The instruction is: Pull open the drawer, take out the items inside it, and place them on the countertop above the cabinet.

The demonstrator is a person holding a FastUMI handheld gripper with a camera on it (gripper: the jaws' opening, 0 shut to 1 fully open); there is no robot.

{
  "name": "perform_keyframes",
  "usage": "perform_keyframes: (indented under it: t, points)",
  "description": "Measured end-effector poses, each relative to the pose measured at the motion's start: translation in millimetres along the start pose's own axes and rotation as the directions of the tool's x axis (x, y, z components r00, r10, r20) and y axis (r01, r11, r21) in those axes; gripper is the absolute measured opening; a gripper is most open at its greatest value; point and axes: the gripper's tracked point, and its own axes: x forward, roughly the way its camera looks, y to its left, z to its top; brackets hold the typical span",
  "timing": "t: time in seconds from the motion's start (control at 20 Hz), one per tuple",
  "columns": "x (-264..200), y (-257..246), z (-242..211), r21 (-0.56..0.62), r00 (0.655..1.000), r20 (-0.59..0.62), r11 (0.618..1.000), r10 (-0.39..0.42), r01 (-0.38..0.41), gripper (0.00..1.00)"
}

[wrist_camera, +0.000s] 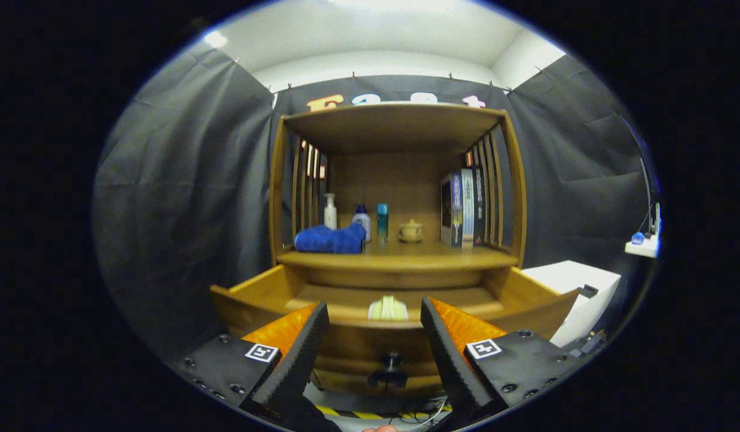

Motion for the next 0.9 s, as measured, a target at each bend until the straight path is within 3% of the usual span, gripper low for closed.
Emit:
perform_keyframes:
  t: [0.15, 0.4, 0.55, 0.75, 0.9]
  points:
    - [44, -14, 38, 0.026, 0.997, -0.073, 1.0, 0.02, -0.018, 0.98]
    - [124, -28, 35, -0.018, 0.957, -0.288, 0.999, 0.038, -0.045, 0.98]
    - [160, -22, 2, 0.016, 0.9, -0.432, 0.998, 0.06, -0.058, 0.99]
    - [180, -21, -49, 0.081, 0.783, -0.617, 0.996, 0.08, -0.038, 0.99]
    - [190, -23, -71, 0.085, 0.738, -0.672, 0.996, 0.059, -0.003, 0.99]
